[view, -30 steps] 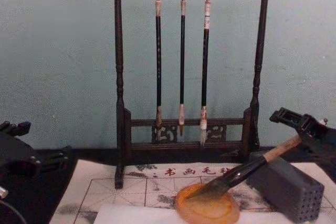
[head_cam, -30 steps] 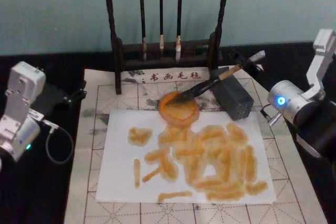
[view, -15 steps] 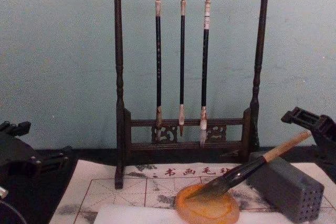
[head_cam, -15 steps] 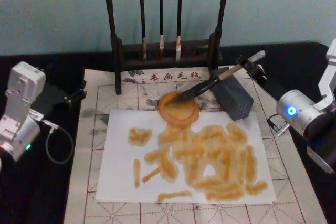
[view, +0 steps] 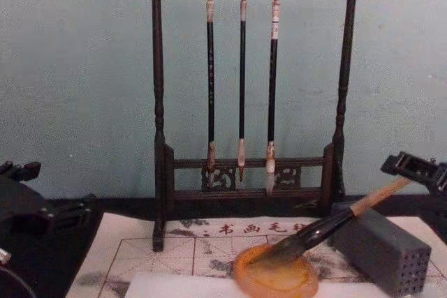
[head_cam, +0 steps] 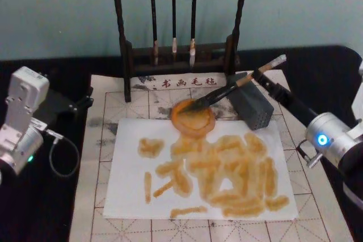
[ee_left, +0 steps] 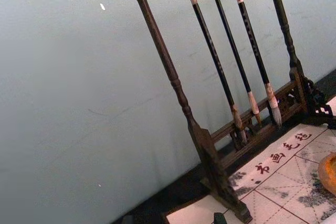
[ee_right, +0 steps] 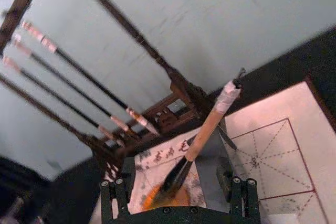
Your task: Pick up the brush from the inkstone, write on the paper, then place the brush back to its original position.
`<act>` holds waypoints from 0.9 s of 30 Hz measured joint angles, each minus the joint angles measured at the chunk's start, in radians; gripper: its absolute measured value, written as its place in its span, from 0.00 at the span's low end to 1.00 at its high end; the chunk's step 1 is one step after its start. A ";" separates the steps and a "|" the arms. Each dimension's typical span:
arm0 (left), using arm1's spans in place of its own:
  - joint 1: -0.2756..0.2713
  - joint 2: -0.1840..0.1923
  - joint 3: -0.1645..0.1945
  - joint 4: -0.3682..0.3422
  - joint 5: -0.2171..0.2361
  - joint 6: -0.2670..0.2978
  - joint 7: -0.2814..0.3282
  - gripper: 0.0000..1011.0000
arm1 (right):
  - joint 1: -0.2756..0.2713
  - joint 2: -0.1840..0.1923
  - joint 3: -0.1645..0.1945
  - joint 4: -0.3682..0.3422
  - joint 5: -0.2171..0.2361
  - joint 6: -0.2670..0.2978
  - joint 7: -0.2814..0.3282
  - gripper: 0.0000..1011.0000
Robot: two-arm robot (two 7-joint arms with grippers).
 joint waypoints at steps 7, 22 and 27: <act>0.000 0.000 0.000 0.000 0.000 0.000 0.000 0.99 | -0.005 0.056 -0.081 -0.026 -0.237 -0.065 -0.004 0.99; 0.000 0.000 0.000 0.000 0.000 0.000 0.000 0.99 | 0.018 0.123 -0.231 -0.011 -0.703 -0.126 -0.086 0.99; 0.000 0.000 0.000 0.000 0.000 0.000 0.000 0.99 | 0.019 0.121 -0.239 -0.003 -0.752 -0.126 -0.096 0.99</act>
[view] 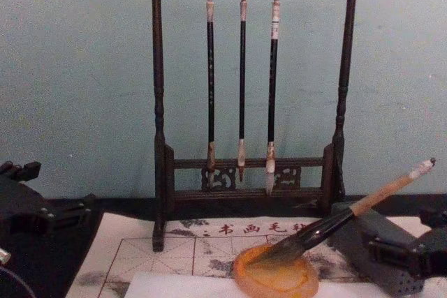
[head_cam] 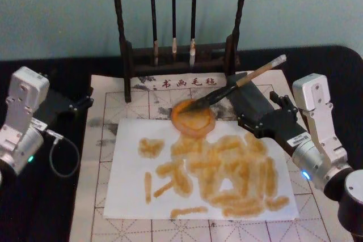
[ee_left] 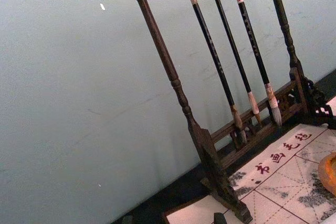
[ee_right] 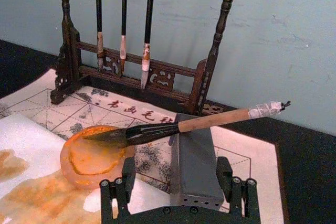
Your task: Pick up the brush from the inkstone, write on the paper, then place the brush back to its original position.
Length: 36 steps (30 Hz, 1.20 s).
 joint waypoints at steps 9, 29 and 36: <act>0.000 0.000 0.000 0.000 0.000 0.000 0.000 0.99 | 0.000 0.000 0.000 0.000 0.001 0.001 -0.001 0.99; 0.000 0.000 0.000 0.000 0.000 0.000 0.000 0.99 | 0.000 0.001 0.001 -0.002 0.008 0.001 0.001 0.99; 0.000 0.000 0.000 0.000 0.000 0.000 0.000 0.99 | 0.000 0.001 0.001 -0.002 0.008 0.001 0.001 0.99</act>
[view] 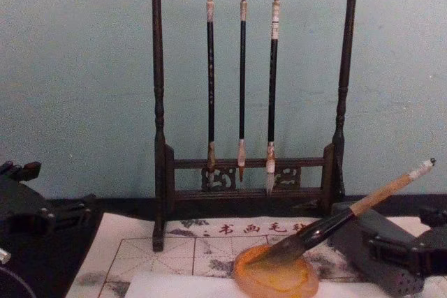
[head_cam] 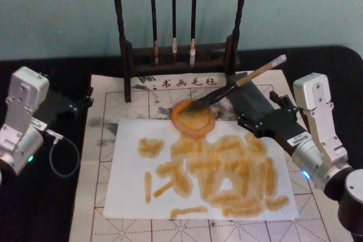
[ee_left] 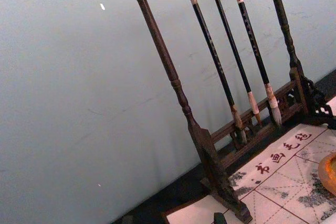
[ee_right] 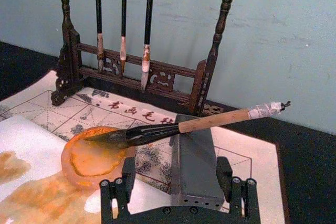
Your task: Pick up the brush from the inkstone, write on the paper, then place the brush back to its original position.
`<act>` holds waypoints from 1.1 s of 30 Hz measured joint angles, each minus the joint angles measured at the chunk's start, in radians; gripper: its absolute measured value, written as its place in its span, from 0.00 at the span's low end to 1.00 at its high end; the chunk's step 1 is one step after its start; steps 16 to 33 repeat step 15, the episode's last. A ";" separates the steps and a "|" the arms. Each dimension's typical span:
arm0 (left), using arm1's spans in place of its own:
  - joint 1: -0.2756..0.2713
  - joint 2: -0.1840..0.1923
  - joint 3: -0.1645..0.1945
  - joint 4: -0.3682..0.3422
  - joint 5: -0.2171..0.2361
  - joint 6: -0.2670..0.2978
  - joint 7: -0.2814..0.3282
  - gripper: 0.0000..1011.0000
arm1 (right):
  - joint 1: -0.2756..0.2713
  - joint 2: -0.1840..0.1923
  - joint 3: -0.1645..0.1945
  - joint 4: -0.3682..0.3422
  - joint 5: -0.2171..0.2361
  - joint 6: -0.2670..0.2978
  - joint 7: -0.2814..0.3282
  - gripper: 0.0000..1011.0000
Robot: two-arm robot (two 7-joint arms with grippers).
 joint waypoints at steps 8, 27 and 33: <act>0.000 0.000 0.000 0.000 0.000 0.000 0.000 0.99 | 0.000 0.000 0.000 0.000 0.001 0.000 0.000 0.99; 0.000 0.000 0.000 0.000 0.000 0.000 0.000 0.99 | 0.000 0.000 0.000 0.000 0.001 0.000 0.000 0.99; 0.000 0.000 0.000 0.000 0.000 0.000 0.000 0.99 | 0.000 0.000 0.000 0.000 0.001 0.000 0.000 0.99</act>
